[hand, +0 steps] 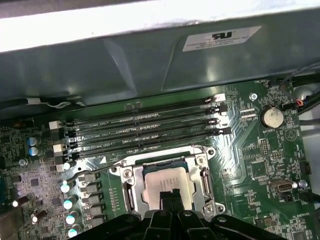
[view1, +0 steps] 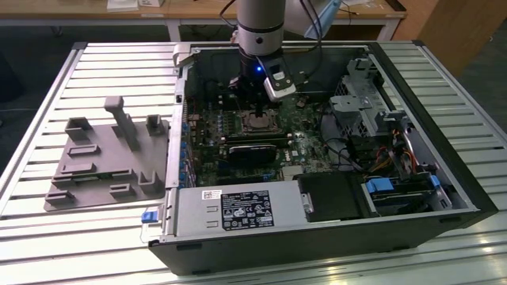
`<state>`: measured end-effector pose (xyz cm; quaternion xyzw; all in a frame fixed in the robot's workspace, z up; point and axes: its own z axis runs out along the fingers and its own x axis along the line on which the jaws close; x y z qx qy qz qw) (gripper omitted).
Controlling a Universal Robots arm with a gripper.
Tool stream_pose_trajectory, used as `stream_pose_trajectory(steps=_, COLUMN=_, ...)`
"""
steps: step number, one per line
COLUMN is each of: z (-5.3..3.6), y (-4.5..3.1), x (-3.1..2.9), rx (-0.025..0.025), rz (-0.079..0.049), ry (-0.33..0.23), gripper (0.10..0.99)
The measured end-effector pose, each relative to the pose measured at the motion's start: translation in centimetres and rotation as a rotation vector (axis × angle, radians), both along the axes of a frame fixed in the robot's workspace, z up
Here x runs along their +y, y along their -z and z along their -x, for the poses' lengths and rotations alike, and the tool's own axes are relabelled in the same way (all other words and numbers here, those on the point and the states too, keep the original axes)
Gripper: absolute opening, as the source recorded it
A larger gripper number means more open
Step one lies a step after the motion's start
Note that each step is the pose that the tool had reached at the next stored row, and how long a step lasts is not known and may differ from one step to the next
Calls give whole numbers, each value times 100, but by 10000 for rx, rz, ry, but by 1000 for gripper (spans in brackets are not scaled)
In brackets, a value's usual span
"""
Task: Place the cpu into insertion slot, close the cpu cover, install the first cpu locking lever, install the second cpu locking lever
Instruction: 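Close the cpu cover, then install the first cpu locking lever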
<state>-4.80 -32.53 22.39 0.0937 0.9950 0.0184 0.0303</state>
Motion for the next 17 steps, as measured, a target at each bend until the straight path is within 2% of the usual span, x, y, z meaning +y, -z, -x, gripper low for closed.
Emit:
stream_pose_trajectory(steps=3, z=0, y=-30, x=1, rx=-1, rz=16, ry=3, gripper=106)
stream_pose_trajectory(steps=17, z=0, y=-37, x=1, rx=-2, rz=14, ry=3, gripper=106)
